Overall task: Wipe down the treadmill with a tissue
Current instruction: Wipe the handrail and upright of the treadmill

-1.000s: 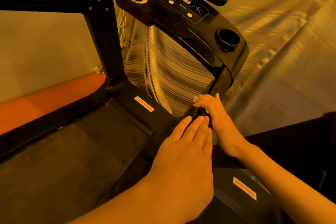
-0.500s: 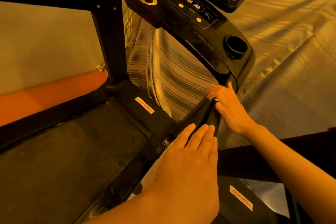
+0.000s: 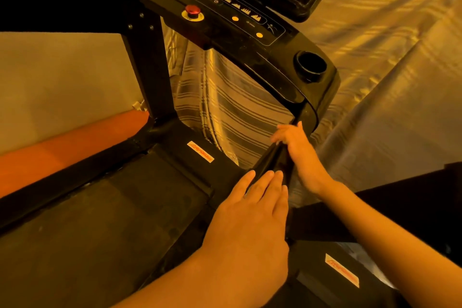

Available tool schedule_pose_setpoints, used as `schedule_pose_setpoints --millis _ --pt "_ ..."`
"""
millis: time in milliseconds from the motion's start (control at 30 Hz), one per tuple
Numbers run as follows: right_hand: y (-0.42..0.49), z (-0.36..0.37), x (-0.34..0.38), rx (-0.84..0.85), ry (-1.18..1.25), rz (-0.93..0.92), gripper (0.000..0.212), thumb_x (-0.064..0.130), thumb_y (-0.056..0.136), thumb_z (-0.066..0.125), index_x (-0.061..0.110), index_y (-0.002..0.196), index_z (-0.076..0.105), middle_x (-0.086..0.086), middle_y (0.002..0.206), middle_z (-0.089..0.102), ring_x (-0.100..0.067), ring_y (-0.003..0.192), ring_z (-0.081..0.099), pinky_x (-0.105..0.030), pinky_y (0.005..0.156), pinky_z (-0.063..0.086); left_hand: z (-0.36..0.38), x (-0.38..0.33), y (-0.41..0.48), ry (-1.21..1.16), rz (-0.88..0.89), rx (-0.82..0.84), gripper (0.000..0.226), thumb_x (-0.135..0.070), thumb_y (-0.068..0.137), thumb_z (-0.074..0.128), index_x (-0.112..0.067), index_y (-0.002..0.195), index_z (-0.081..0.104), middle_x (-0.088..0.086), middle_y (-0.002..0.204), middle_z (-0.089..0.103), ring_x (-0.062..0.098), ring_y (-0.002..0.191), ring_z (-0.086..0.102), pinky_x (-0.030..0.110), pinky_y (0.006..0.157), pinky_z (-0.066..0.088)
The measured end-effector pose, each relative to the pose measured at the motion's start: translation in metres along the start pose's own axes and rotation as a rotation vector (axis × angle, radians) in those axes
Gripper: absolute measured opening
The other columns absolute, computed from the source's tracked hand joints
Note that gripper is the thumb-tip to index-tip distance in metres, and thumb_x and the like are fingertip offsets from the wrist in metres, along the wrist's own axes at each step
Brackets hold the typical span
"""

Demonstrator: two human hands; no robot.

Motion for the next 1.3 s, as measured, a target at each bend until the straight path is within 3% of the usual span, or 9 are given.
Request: schedule_pose_setpoints --millis 100,267,433,633,833,933,1067,1200,1300 --pt "-0.042 0.018 0.031 0.064 0.131 -0.044 0.035 0.01 0.108 0.034 0.008 0.126 0.063 -0.009 0.136 0.06 -0.03 0.142 0.048 -0.062 0.126 0.008 0.0 0.002 0.002 0.003 0.004 -0.037 0.079 -0.045 0.109 0.031 -0.009 0.161 -0.017 0.011 0.167 -0.03 0.025 0.154 -0.031 0.043 0.113 -0.03" --pt "-0.011 0.009 -0.016 0.082 0.079 -0.065 0.071 0.059 0.109 0.011 0.015 0.151 0.045 0.0 0.161 0.041 -0.016 0.157 0.023 -0.061 0.125 -0.009 0.0 0.001 0.0 0.06 0.003 0.02 0.076 -0.045 0.11 0.026 -0.01 0.16 -0.02 0.011 0.166 -0.034 0.025 0.152 -0.034 0.045 0.119 -0.027" --pt "-0.044 0.027 0.015 -0.066 0.2 0.047 0.045 0.007 0.108 0.028 0.011 0.147 0.049 -0.003 0.161 0.042 -0.02 0.157 0.024 -0.064 0.126 -0.004 0.002 0.001 -0.001 0.075 -0.015 0.009 0.071 -0.047 0.103 0.005 -0.012 0.16 -0.019 0.009 0.167 -0.032 0.023 0.152 -0.035 0.043 0.113 -0.032" --pt "-0.022 0.011 -0.017 0.042 0.059 -0.059 0.077 0.061 0.108 0.007 0.009 0.16 0.032 -0.004 0.171 0.025 -0.019 0.16 0.012 -0.057 0.126 -0.013 -0.001 -0.001 -0.003 0.065 -0.022 0.046 0.072 -0.045 0.11 0.02 -0.014 0.16 -0.021 0.006 0.164 -0.037 0.02 0.15 -0.038 0.043 0.119 -0.029" --pt "-0.055 0.023 0.024 -0.098 0.129 -0.048 0.044 0.008 0.107 0.035 0.014 0.15 0.046 -0.001 0.159 0.043 -0.02 0.155 0.028 -0.059 0.127 -0.007 -0.004 0.002 -0.002 0.091 -0.048 -0.156 0.081 -0.048 0.092 -0.001 -0.014 0.165 0.009 0.01 0.171 -0.009 0.021 0.156 -0.015 0.044 0.117 -0.019" --pt "-0.055 0.018 0.025 -0.043 0.101 -0.158 0.048 0.018 0.106 0.03 0.017 0.152 0.045 0.004 0.16 0.042 -0.016 0.155 0.029 -0.052 0.127 -0.01 -0.001 -0.001 -0.006 0.051 -0.02 -0.034 0.079 -0.043 0.088 -0.012 -0.015 0.162 -0.015 0.005 0.166 -0.032 0.019 0.152 -0.033 0.04 0.111 -0.032" --pt "0.003 0.007 -0.035 0.023 -0.023 0.034 0.07 0.054 0.11 0.006 0.017 0.145 0.053 -0.004 0.153 0.05 -0.023 0.153 0.032 -0.049 0.126 -0.015 0.001 0.0 -0.006 0.085 0.0 -0.048 0.09 -0.045 0.076 -0.018 -0.014 0.161 -0.017 0.008 0.168 -0.03 0.021 0.153 -0.032 0.041 0.112 -0.031" --pt "-0.024 0.008 0.024 -0.029 0.06 0.024 0.058 0.049 0.109 0.026 0.008 0.121 0.066 -0.009 0.125 0.063 -0.029 0.134 0.053 -0.054 0.128 -0.002 -0.002 -0.001 -0.003 0.063 -0.022 0.042 0.082 -0.046 0.082 -0.011 -0.016 0.157 -0.025 0.006 0.165 -0.036 0.019 0.15 -0.038 0.042 0.115 -0.031" --pt "-0.055 0.019 0.055 -0.059 0.229 -0.026 0.058 0.05 0.112 0.025 0.01 0.123 0.066 -0.005 0.129 0.063 -0.022 0.137 0.051 -0.052 0.129 0.002 0.002 0.001 0.0 0.053 -0.022 0.019 0.091 -0.045 0.063 -0.022 -0.017 0.15 -0.03 0.006 0.166 -0.034 0.019 0.15 -0.038 0.041 0.111 -0.034"
Point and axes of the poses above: each hand's wrist, its own y-axis towards the middle knuckle, its own z-axis out of the palm, x = y × z, the point moved 4 cm from there along y, towards the middle knuckle
